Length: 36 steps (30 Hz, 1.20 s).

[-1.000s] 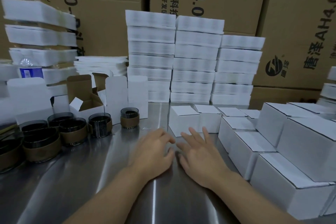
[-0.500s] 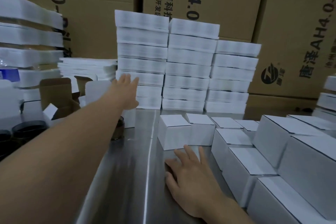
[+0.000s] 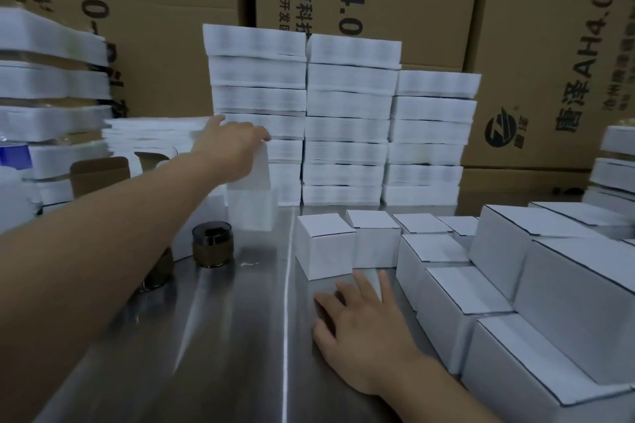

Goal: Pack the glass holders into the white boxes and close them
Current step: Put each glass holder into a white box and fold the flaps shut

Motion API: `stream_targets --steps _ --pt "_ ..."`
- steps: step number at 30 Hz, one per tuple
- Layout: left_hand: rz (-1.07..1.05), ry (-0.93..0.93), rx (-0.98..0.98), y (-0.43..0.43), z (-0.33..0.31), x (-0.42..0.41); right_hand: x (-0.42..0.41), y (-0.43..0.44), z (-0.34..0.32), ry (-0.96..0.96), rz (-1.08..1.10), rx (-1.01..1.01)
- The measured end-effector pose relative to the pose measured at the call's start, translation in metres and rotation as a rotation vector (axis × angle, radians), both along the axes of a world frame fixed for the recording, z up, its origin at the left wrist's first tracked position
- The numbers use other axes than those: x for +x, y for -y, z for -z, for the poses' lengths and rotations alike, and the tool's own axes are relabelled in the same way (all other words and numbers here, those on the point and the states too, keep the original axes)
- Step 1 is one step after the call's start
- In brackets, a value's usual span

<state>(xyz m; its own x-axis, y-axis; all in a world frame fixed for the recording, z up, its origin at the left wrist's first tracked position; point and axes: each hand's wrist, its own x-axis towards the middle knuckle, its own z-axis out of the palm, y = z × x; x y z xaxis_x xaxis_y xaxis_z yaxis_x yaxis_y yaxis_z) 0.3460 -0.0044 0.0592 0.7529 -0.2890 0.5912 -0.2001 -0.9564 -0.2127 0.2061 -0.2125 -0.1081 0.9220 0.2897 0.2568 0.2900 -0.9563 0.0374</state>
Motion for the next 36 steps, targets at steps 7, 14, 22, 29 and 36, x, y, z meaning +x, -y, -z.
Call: stream_targets --steps 7,14,22,29,36 --pt "0.248 0.247 -0.226 -0.009 -0.004 -0.09 -0.003 -0.002 -0.008 0.125 -0.01 -0.014" --pt "0.252 0.539 -0.789 -0.041 0.063 -0.156 -0.012 -0.005 -0.018 0.401 -0.123 0.479" --pt "0.359 0.302 -0.964 -0.039 0.097 -0.163 -0.024 -0.009 -0.017 0.089 -0.443 0.597" --pt "0.335 0.02 -1.085 -0.035 0.112 -0.163 -0.033 -0.016 -0.018 0.027 -0.523 0.605" --pt "0.465 -0.389 -1.094 -0.009 0.129 -0.159 -0.023 -0.012 -0.012 0.096 -0.453 0.686"
